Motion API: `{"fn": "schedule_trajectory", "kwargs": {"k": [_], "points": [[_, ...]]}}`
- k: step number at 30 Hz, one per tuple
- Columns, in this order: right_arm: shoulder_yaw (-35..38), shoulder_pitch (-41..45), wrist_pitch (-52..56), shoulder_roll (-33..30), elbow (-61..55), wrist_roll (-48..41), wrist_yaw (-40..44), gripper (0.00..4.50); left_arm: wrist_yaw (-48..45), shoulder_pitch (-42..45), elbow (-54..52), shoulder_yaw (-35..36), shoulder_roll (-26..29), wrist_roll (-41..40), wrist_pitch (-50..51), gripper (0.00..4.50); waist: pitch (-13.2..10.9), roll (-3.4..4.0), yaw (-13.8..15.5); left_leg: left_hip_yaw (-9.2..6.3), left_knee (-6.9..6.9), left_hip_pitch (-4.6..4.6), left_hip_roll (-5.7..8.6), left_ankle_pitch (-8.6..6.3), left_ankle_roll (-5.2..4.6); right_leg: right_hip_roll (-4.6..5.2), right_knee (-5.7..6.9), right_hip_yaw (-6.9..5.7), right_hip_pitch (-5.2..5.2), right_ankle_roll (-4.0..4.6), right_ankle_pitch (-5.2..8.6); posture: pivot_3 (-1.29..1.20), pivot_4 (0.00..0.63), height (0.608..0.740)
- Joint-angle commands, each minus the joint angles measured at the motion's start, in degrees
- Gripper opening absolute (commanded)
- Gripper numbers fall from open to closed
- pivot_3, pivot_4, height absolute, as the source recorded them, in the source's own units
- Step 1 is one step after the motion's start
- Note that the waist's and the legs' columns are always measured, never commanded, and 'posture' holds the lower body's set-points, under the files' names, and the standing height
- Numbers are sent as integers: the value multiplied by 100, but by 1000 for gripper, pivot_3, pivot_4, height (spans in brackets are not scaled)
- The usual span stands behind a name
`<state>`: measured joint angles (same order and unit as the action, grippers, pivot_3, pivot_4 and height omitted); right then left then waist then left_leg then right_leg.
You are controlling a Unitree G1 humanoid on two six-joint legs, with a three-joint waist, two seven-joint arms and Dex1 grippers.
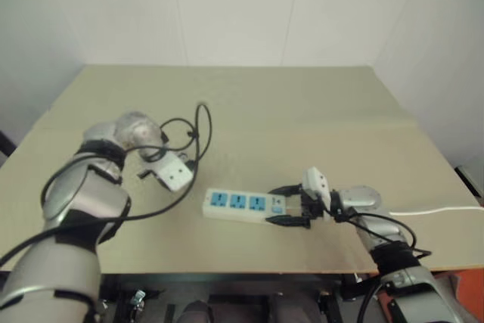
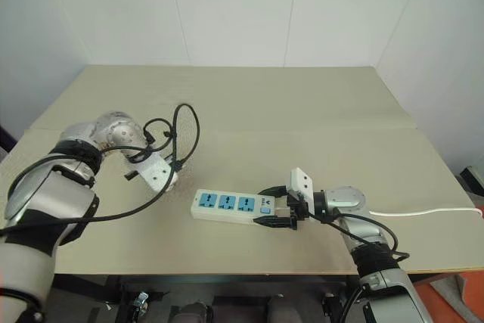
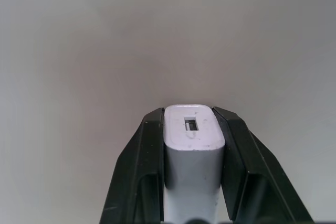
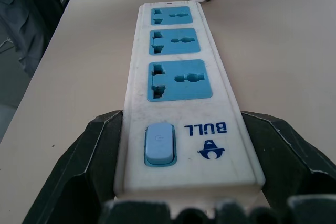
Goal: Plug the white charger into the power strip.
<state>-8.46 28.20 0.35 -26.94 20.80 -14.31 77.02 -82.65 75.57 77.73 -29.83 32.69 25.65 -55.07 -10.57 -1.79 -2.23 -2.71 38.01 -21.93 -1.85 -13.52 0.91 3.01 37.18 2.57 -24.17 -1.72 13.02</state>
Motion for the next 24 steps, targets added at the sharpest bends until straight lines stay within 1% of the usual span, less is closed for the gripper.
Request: {"fn": "schedule_trajectory", "kwargs": {"k": [1, 2, 4, 5, 7, 10, 11, 14, 15, 17, 19, 22, 24], "points": [[-137, -37, -13, -39, 91, 135, 22, 3385, -911, 94, -80, 1188, -116, -1521, 809, 1020, 0, 0, -28, -1, 1, -4, -1, 0, 0, 0, 0, -2, -4, 19, -11, 0, 150, 740], [-135, -40, -11, -49, 82, 125, 35, 3385, -967, 108, -157, 1382, -114, -1920, 1097, 1020, 0, 0, -45, -1, 1, -4, -1, 0, 0, 0, 1, -2, -5, 35, -20, 0, 150, 740], [-141, -51, -13, -62, 50, 112, 49, 3385, -985, 19, -467, 1772, -62, -2877, 1729, 1020, -1, -1, -56, -3, 1, -3, -1, 0, 0, -1, 2, -2, -5, 37, -22, 0, 150, 740], [-142, -57, -12, -67, 40, 107, 55, 3385, -985, -31, -603, 1834, -34, -3183, 1936, 1020, -1, -1, -52, -6, 1, -4, -1, 0, 0, -1, 3, -3, -6, 36, -21, 0, 150, 740], [-152, -68, -5, -67, 5, 91, 77, 3385, -985, -242, -967, 2184, -31, -3957, 2454, 1020, -1, 0, -50, -7, 2, -2, -1, 0, 0, 0, 3, -4, -3, 35, -21, 0, 150, 740], [-174, -76, -5, -36, -37, 85, 75, 3385, -911, -702, -1431, 3141, -276, -4809, 3383, 1020, 0, 0, -43, -9, 4, 0, -2, 0, 0, 1, 2, -7, 0, 35, -21, 0, 150, 740], [-175, -75, -12, -31, -38, 84, 76, 3385, -852, -847, -1600, 3309, -344, -4921, 3557, 1020, 0, 1, -41, -9, 5, 2, -1, 0, 0, 1, 4, -7, 0, 35, -21, 0, 150, 740], [-200, -52, -70, -6, 0, 94, 109, 3385, -229, -1790, -2988, 3595, -680, -5457, 4987, 1020, 0, 1, -42, -10, 6, 3, -2, 0, 0, 1, 6, -8, 2, 35, -21, 0, 150, 740], [-209, -41, -88, 0, 20, 103, 118, 3385, -48, -2125, -3524, 3600, -763, -5614, 5493, 1020, 0, 1, -46, -11, 7, 1, -3, 0, 0, 1, 6, -9, 0, 37, -22, 0, 150, 740], [-230, -8, -123, 14, 69, 120, 136, 3385, 310, -2731, -4535, 3524, -908, -5797, 6197, 1020, 0, 1, -60, -11, 8, 0, -3, 0, 0, 1, 6, -8, -1, 38, -23, 0, 150, 740], [-258, 33, -155, 43, 124, 125, 153, 3385, 672, -3259, -5414, 3460, -1104, -5938, 6640, 1020, 0, 1, -53, -13, 8, -2, -4, 0, 0, 0, 7, -8, -4, 40, -25, 0, 150, 740], [-282, 67, -132, 81, 173, 88, 184, 3385, 1012, -3570, -5997, 3463, -1276, -6103, 7194, 1020, 0, 1, -38, -12, 8, 7, -4, 0, 1, 0, 8, -8, 3, 44, -28, 0, 150, 740], [-329, 60, -141, 121, 180, 82, 222, 3385, 959, -3712, -6209, 3265, -1295, -6101, 7554, 1020, 2, 1, -47, -12, 8, 16, -4, 0, 1, -1, 7, -7, 10, 43, -29, 0, 150, 740]]}}
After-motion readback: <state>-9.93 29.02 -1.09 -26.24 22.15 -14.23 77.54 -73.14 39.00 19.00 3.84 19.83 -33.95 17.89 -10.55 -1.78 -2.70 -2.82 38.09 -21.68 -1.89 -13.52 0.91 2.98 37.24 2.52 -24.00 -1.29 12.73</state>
